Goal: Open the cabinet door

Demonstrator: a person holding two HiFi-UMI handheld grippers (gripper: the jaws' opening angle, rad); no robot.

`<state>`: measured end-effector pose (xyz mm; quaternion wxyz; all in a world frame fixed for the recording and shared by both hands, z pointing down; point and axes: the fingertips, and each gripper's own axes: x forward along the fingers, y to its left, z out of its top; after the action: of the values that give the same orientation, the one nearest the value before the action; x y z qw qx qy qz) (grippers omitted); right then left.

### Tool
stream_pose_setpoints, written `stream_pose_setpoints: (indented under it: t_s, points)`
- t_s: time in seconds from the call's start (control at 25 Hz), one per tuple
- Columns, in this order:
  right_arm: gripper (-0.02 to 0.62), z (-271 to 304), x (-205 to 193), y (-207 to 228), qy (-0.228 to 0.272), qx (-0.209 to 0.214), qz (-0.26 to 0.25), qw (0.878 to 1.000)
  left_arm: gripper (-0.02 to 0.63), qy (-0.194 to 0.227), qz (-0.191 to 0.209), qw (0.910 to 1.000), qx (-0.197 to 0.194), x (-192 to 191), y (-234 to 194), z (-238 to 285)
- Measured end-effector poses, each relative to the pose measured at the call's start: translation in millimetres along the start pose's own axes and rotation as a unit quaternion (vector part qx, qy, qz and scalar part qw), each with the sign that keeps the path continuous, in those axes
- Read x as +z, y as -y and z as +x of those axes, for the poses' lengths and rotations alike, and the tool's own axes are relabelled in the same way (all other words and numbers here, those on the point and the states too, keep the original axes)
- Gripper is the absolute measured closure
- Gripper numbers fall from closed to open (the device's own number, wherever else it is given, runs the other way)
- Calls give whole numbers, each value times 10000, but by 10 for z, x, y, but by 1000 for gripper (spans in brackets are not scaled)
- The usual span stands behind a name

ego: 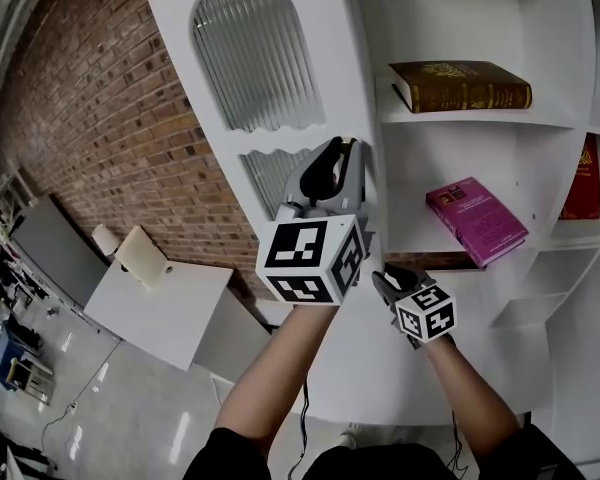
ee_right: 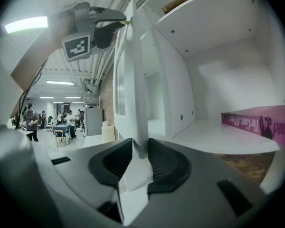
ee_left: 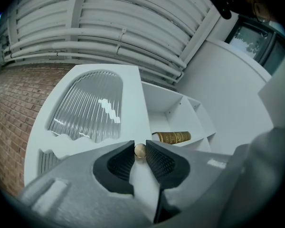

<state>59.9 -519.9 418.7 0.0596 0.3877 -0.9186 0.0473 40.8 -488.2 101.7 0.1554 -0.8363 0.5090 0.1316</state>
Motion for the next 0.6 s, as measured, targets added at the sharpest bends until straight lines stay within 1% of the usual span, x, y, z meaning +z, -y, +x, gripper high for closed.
stream_pose_setpoints:
  t_s: [0.12, 0.36, 0.52, 0.6]
  points:
    - [502, -23, 11, -12, 29, -34, -183, 9998, 523, -38, 59, 10000, 51, 7, 10, -12]
    - [509, -69, -14, -96, 81, 56, -179, 9998, 525, -67, 29, 9998, 164, 25, 8, -99]
    - [512, -121, -25, -190, 81, 71, -178, 9998, 525, -38, 270, 9991, 335, 65, 25, -205]
    - [514, -150, -38, -236, 83, 48, -156, 9998, 525, -29, 269, 9989, 384, 79, 30, -253]
